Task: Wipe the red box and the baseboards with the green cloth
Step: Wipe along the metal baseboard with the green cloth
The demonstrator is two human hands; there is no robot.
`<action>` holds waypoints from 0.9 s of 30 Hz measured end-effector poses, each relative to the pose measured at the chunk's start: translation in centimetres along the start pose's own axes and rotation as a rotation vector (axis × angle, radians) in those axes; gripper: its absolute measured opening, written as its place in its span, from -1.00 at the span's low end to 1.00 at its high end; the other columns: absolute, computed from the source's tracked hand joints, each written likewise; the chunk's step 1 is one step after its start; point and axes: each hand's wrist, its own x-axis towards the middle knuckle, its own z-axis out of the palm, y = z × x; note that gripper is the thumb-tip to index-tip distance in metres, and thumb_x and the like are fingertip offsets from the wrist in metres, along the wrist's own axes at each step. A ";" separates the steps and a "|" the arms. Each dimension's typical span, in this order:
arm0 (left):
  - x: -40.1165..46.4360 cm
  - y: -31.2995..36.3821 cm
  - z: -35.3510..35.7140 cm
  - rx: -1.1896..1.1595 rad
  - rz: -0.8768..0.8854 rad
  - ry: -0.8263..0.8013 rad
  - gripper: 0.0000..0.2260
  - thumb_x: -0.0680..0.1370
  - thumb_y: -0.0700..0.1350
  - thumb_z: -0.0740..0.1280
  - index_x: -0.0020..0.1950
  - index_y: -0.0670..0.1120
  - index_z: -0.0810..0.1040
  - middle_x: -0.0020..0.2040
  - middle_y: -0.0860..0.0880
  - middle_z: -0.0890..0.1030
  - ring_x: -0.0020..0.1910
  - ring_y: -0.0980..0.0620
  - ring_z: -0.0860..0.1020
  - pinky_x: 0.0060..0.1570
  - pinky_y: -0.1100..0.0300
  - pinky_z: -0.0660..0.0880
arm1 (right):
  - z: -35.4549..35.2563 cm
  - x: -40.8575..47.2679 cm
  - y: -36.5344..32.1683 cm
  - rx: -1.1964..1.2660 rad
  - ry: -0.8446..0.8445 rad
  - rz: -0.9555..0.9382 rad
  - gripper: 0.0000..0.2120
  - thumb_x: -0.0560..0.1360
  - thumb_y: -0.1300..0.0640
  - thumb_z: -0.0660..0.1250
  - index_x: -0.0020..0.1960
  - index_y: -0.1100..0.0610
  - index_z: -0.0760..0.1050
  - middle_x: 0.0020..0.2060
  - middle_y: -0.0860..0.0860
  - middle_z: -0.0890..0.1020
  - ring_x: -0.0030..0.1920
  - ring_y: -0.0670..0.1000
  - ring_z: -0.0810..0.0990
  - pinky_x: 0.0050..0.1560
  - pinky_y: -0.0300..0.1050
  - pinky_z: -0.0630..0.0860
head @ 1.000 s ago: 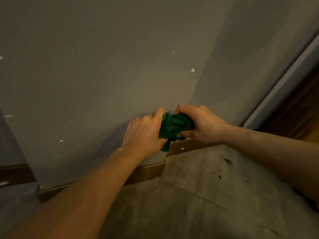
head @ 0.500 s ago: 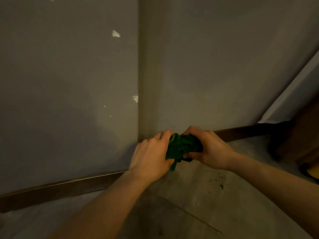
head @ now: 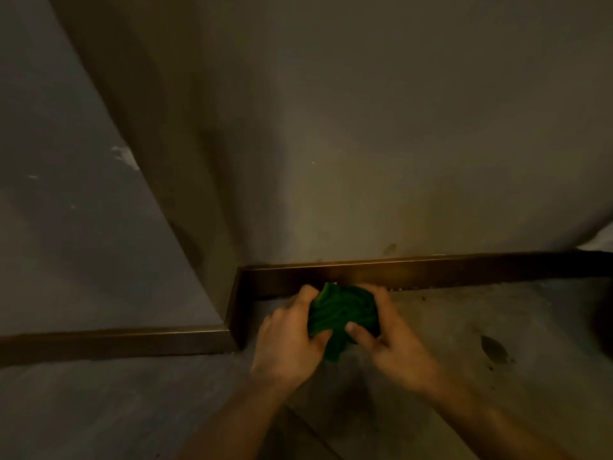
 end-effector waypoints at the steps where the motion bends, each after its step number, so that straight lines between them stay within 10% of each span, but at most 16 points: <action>1: 0.0 -0.1 0.5 -0.031 -0.039 0.020 -0.67 0.48 -0.02 0.48 0.05 0.22 0.37 -0.06 0.16 0.67 -0.06 0.15 0.63 -0.12 0.15 0.56 | 0.6 0.0 0.2 0.026 0.022 0.019 -0.52 0.59 0.21 0.31 0.39 -0.09 0.22 0.21 -0.10 0.54 0.20 -0.22 0.55 0.16 -0.32 0.52; 7: -0.8 -0.2 3.3 -0.258 -0.275 0.109 -0.70 0.49 -0.16 0.47 0.02 0.21 0.48 -0.12 0.21 0.65 -0.08 0.26 0.62 -0.09 0.24 0.57 | 3.7 -0.7 0.9 0.114 -0.002 0.054 -0.25 0.53 0.20 0.32 0.58 -0.02 -0.01 0.47 -0.05 0.30 0.44 -0.15 0.32 0.46 -0.06 0.33; 11: -1.3 -0.4 4.5 -0.449 -0.422 0.073 -0.75 0.49 -0.22 0.46 -0.01 0.11 0.52 -0.09 0.13 0.67 -0.06 0.20 0.64 0.03 -0.01 0.66 | 4.1 -0.8 2.0 -0.091 -0.028 -0.012 0.14 0.27 -0.03 0.57 0.58 -0.18 -0.15 0.45 -0.22 0.18 0.44 -0.27 0.22 0.36 -0.39 0.25; 15: -1.4 -0.3 4.5 -0.569 -0.361 0.017 -0.72 0.43 -0.11 0.49 0.06 0.16 0.54 -0.03 0.14 0.69 0.01 0.18 0.65 0.10 -0.08 0.63 | 3.4 -0.2 3.1 -0.176 0.041 -0.075 0.02 0.35 0.23 0.49 0.55 -0.27 -0.05 0.43 -0.14 0.29 0.43 -0.12 0.31 0.43 0.01 0.38; 19: -0.8 -2.0 3.9 -0.303 -0.167 -0.109 -0.36 0.36 0.37 0.38 0.40 0.33 0.30 0.37 0.25 0.48 0.35 0.23 0.44 0.39 -0.03 0.43 | 2.0 0.0 4.0 -0.185 0.177 -0.120 -0.11 0.38 0.33 0.47 0.55 -0.06 0.11 0.39 -0.04 0.38 0.41 -0.09 0.36 0.38 0.04 0.42; 23: -0.8 -4.8 5.4 0.247 -0.033 -0.073 0.01 0.32 0.68 0.04 0.60 0.23 -0.25 0.65 0.11 -0.18 0.60 0.07 -0.28 0.51 0.03 -0.40 | -0.5 0.4 5.2 -0.250 0.199 -0.029 -0.06 0.37 0.29 0.51 0.53 -0.17 0.08 0.35 -0.11 0.33 0.38 -0.12 0.32 0.33 -0.09 0.39; 27: -0.4 -6.4 7.4 0.413 0.007 -0.066 0.05 0.33 0.68 0.03 0.64 0.14 -0.20 0.67 -0.06 -0.15 0.61 -0.09 -0.29 0.53 -0.18 -0.32 | -1.6 0.5 6.0 -0.197 0.167 0.002 -0.07 0.36 0.20 0.53 0.49 -0.24 0.05 0.29 -0.19 0.31 0.29 -0.24 0.32 0.18 -0.36 0.31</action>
